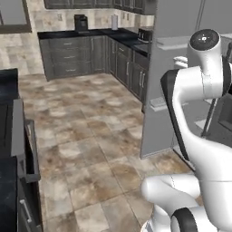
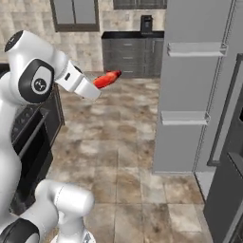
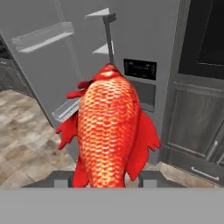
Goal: Take the cheese, fish, and potato from the fridge and place them on the plate on the dining counter to create an appetizer plate.
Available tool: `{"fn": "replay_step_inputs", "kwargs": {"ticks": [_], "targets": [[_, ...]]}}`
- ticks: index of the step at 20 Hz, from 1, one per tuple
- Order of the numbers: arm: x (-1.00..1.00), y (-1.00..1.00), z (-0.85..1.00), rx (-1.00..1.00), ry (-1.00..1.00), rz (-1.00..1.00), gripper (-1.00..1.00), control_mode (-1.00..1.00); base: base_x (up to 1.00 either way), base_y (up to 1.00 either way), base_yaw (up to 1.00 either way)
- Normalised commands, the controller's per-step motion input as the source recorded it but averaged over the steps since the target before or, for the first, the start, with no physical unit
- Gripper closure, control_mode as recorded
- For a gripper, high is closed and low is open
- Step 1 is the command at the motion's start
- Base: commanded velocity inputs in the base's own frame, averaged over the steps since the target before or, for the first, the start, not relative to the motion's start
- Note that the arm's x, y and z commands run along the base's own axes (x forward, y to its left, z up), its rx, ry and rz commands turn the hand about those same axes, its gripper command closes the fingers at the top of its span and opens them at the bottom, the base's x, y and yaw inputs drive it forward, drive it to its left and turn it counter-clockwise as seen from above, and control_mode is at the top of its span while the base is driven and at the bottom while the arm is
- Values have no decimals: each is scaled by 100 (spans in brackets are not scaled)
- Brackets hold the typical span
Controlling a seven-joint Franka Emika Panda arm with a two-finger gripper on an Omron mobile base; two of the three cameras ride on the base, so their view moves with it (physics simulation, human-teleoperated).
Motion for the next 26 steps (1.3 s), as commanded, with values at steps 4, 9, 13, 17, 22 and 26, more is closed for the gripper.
{"fn": "replay_step_inputs", "kwargs": {"ticks": [4,9,13,17,22,26], "targets": [[0,0,0,0,0,0,100,100,-100,0,55],[0,0,0,0,0,0,100,100,-100,0,53],[0,0,0,0,0,0,100,100,-100,0,51],[0,0,0,0,0,0,100,100,-100,0,49],[0,0,0,0,0,0,100,100,-100,7,45],[0,0,0,0,0,0,100,100,-58,59,30]]}}
